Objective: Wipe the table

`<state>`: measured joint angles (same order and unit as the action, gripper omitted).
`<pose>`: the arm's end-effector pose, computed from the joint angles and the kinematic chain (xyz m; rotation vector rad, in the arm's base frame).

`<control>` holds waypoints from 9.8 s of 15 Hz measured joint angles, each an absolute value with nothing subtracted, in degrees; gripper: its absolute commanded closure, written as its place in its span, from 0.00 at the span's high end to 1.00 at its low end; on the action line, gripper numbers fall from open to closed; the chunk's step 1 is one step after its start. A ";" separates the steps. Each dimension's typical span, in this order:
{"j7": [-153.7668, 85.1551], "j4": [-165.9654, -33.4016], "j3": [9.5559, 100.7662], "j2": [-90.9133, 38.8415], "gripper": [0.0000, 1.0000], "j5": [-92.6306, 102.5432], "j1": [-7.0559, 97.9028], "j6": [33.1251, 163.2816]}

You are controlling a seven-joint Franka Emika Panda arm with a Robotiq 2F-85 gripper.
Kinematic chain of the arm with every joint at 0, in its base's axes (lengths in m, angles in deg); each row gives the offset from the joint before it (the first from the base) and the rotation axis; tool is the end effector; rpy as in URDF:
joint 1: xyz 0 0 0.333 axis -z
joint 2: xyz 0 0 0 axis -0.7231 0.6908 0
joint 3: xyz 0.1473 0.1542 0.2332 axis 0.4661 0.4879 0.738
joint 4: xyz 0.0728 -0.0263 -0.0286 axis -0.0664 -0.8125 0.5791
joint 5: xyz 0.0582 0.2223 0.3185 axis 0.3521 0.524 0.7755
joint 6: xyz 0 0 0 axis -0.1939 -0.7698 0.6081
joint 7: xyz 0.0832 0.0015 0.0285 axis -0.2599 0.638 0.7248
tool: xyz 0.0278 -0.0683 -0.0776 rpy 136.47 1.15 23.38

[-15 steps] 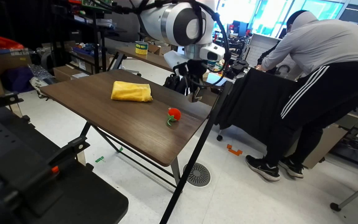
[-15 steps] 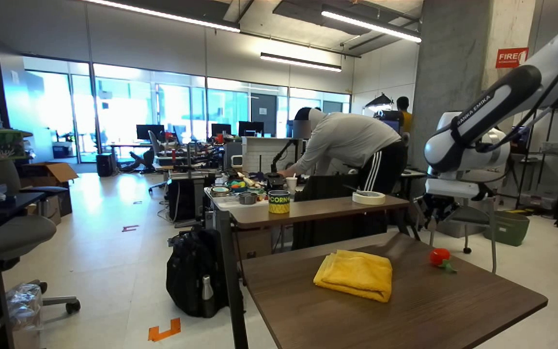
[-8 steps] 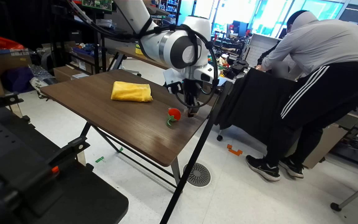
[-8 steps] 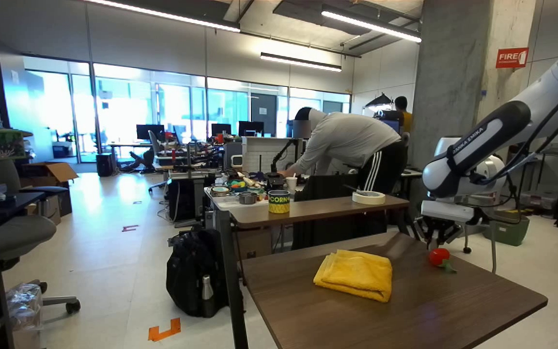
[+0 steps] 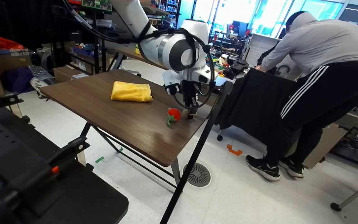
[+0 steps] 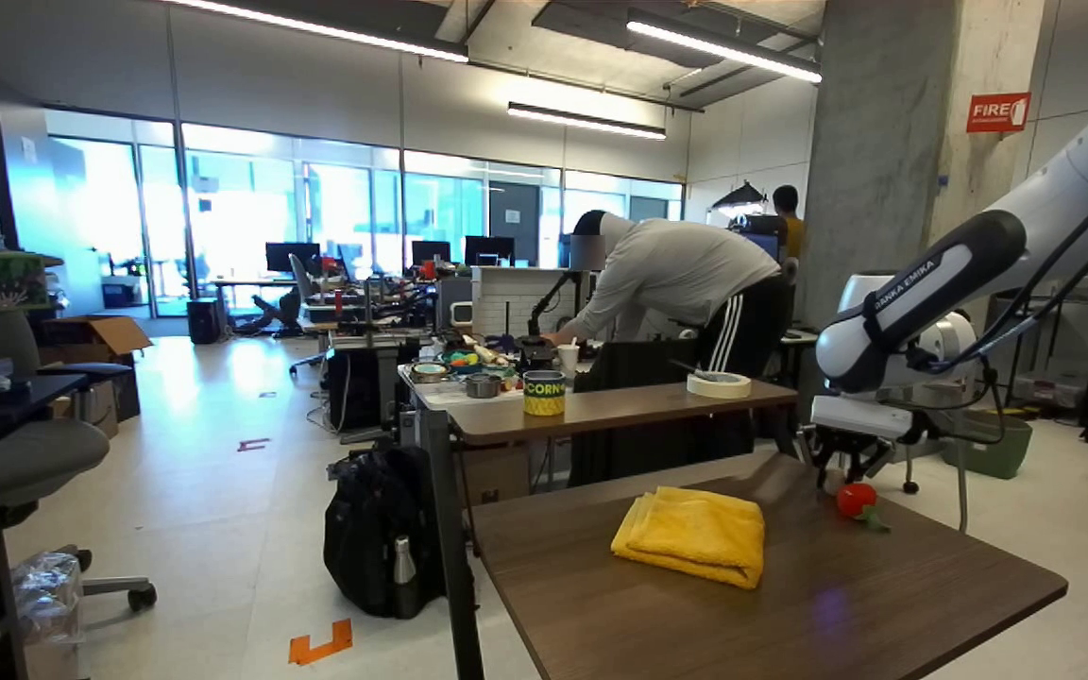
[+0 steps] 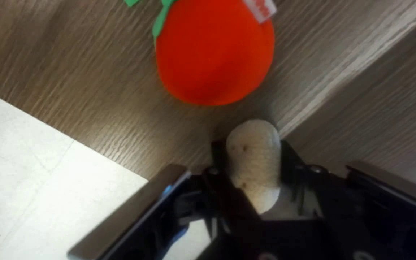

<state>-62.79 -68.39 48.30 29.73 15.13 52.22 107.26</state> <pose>0.7509 -0.1724 0.0663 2.8191 -1.2203 0.3203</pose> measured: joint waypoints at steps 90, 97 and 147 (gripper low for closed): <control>-49.33 -63.60 61.90 32.10 1.00 10.79 27.57 88.17; -38.84 -83.81 67.37 21.93 1.00 10.56 27.18 86.04; -49.15 -99.93 43.67 17.31 1.00 3.92 34.44 127.81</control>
<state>-49.15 -99.93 43.67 17.31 3.92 34.44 127.81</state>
